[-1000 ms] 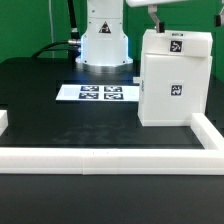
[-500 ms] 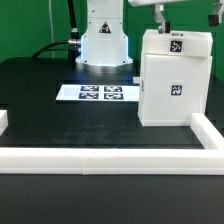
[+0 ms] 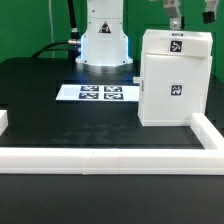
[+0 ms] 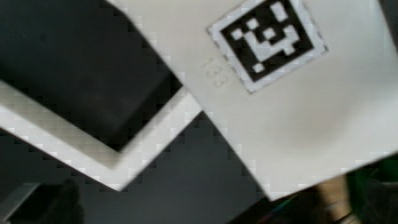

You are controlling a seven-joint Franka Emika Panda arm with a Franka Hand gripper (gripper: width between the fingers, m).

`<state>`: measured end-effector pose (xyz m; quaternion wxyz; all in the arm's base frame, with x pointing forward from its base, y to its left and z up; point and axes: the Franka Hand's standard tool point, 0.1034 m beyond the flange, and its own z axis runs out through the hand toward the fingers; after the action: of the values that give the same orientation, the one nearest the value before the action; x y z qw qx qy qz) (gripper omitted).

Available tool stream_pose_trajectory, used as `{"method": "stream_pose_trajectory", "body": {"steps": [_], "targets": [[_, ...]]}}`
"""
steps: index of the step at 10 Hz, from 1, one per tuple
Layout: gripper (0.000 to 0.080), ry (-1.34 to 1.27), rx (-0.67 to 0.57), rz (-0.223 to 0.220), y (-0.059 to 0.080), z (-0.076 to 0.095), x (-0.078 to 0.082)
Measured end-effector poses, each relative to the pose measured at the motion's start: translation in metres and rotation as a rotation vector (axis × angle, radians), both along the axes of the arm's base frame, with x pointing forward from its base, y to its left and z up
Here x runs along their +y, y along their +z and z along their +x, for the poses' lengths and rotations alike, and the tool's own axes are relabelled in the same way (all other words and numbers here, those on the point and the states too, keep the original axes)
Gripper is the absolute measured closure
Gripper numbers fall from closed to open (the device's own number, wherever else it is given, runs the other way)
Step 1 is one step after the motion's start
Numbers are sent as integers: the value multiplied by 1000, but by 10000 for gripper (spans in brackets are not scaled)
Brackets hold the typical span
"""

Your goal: Assemble cabinet

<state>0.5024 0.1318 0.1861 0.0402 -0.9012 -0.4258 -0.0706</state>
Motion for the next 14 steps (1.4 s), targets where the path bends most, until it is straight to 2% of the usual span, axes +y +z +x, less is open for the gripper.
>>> {"method": "stream_pose_trajectory", "body": {"steps": [1, 3, 7, 8, 10, 11, 14], "targets": [[2, 54, -9, -10, -2, -4, 7], [2, 193, -13, -24, -9, -9, 2], [2, 422, -30, -43, -11, -12, 1], [2, 468, -22, -61, -11, -15, 2], [2, 437, -2, -63, -13, -20, 6], [2, 415, 4, -83, -14, -21, 6], [2, 414, 24, -87, -24, -32, -1]]}}
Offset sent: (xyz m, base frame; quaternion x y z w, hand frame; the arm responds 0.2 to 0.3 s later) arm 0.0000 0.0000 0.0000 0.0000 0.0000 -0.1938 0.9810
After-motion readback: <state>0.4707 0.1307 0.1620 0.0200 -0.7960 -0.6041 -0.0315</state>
